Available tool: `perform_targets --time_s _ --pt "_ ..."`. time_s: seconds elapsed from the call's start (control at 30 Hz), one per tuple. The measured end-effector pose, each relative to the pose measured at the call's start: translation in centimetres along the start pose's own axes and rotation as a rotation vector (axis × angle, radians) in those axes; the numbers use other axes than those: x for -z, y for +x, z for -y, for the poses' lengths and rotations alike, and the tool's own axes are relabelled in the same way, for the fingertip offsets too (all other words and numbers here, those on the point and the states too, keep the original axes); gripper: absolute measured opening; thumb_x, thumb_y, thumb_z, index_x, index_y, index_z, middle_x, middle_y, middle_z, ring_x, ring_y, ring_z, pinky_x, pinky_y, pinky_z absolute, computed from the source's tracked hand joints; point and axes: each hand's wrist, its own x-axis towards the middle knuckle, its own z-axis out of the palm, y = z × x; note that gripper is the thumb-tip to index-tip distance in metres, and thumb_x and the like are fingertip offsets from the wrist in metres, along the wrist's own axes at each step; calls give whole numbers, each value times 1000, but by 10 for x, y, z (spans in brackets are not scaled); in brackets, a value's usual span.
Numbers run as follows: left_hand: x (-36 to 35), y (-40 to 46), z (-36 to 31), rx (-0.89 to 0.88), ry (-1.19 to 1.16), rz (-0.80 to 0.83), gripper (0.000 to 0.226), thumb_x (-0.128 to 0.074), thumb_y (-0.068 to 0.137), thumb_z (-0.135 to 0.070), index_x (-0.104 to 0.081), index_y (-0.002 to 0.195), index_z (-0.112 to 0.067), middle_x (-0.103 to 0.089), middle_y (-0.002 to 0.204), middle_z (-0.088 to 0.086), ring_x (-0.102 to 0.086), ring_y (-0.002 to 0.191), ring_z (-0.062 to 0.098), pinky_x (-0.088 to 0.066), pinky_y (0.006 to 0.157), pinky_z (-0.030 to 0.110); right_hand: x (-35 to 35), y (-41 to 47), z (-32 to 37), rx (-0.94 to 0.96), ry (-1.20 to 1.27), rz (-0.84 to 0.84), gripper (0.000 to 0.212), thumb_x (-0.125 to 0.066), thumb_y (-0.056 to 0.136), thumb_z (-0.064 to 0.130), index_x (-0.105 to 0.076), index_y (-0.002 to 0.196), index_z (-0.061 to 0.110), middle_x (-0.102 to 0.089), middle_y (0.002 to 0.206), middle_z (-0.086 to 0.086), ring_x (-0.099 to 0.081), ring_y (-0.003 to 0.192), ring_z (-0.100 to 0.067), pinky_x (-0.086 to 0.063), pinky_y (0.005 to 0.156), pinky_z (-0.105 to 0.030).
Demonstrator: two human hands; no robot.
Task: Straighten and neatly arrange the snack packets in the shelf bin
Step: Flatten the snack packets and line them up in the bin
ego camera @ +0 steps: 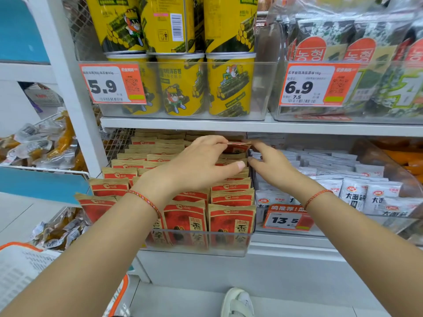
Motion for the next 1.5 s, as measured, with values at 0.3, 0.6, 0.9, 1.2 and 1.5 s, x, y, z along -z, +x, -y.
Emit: perform_targets --time_s 0.3,0.6,0.9,1.2,1.5 --pt "9 -40 -23 -150 -190 -126 57 -52 94 -49 -45 145 -24 -37 147 -18 -31 135 2 -26 111 21 7 -20 6 146 209 -242 25 -66 88 17 -65 112 24 -67 109 9 -58 108 -13 -46 96 -40" --pt "7 -57 -7 -81 -822 -513 26 -61 96 -24 -60 118 -36 -55 129 -21 -52 120 -8 -46 97 16 24 -64 42 286 558 -411 23 -55 95 9 -59 102 31 -67 94 23 -62 90 1 -46 78 -15" --pt "-31 -71 -27 2 -1222 -386 62 -67 75 -24 -49 135 -22 -72 115 0 -72 95 14 -56 77 22 23 -94 73 6 960 -317 16 -62 83 19 -67 96 14 -74 73 0 -67 63 -8 -52 55 -21" --pt "-94 -111 -37 65 -1463 -316 51 -66 81 -18 -57 131 -19 -74 111 3 -73 96 19 -57 73 26 -3 -150 59 -188 967 -252 25 -56 81 34 -75 90 20 -74 78 -5 -67 63 -17 -53 53 -25" --pt "-140 -138 -27 224 -1477 -181 46 -74 79 -20 -59 123 -20 -74 109 7 -72 95 21 -55 75 26 -46 -194 45 -281 989 -229 20 -56 92 29 -72 92 17 -72 75 2 -64 63 -9 -50 54 -19"
